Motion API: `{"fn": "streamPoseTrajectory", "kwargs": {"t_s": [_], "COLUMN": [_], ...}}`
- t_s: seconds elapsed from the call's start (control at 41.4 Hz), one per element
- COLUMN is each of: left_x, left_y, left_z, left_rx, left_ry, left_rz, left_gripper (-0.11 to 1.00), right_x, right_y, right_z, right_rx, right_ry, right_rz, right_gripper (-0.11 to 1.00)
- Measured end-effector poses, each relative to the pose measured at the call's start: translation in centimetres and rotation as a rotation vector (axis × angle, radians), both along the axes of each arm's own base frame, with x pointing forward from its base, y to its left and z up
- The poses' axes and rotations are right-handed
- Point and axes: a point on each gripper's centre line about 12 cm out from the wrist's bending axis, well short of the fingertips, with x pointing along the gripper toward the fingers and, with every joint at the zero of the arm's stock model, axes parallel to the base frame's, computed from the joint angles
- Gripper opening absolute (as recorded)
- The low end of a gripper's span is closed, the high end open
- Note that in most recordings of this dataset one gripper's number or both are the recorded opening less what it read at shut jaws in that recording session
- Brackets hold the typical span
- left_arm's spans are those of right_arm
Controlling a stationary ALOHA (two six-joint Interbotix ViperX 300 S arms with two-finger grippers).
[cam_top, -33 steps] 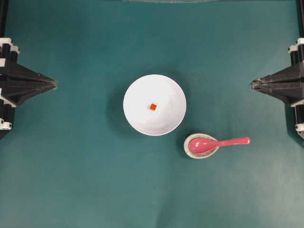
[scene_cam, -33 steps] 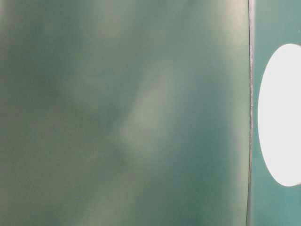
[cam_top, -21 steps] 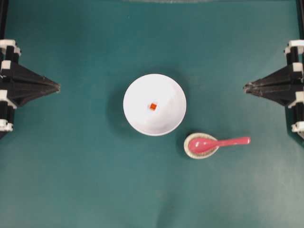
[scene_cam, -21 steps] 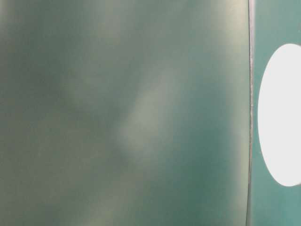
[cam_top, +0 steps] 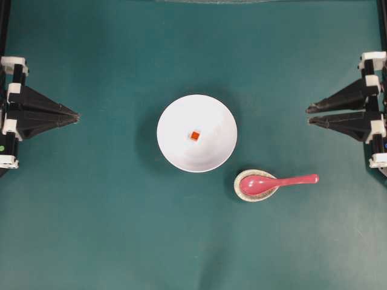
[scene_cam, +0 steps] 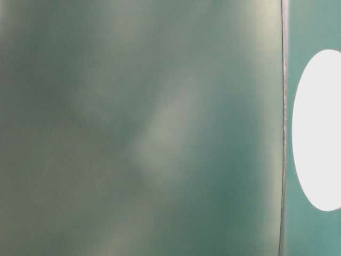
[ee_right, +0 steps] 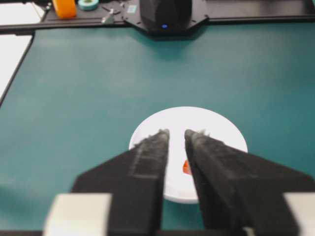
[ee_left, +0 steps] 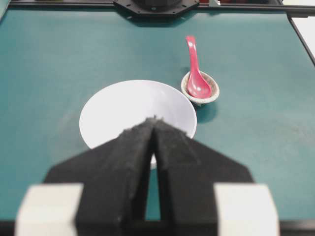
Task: Grip the spoon and scoop the red block from the bowl with right arm.
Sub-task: 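Move the right gripper toward the pink spoon handle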
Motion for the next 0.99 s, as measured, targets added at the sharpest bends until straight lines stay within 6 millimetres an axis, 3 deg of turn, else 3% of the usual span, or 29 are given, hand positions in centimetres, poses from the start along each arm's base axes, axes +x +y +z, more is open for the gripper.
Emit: {"fn": "streamPoseTrajectory", "kwargs": {"t_s": [0.121, 0.652, 0.99], "left_x": [0.0, -0.1, -0.2], "left_y": [0.0, 0.0, 0.0], "left_z": [0.0, -0.5, -0.5], "left_rx": [0.0, -0.009, -0.001], "left_ry": [0.0, 0.04, 0.048], "left_rz": [0.0, 0.002, 0.001], "left_gripper": [0.0, 0.0, 0.0], "right_x": [0.0, 0.8, 0.8], "right_y": [0.0, 0.0, 1.8], "right_z": [0.0, -1.9, -6.3], "right_rx": [0.005, 0.092, 0.104], "right_ry": [0.0, 0.109, 0.156], "right_rz": [-0.001, -0.019, 0.049], "right_gripper": [0.46, 0.56, 0.56]}}
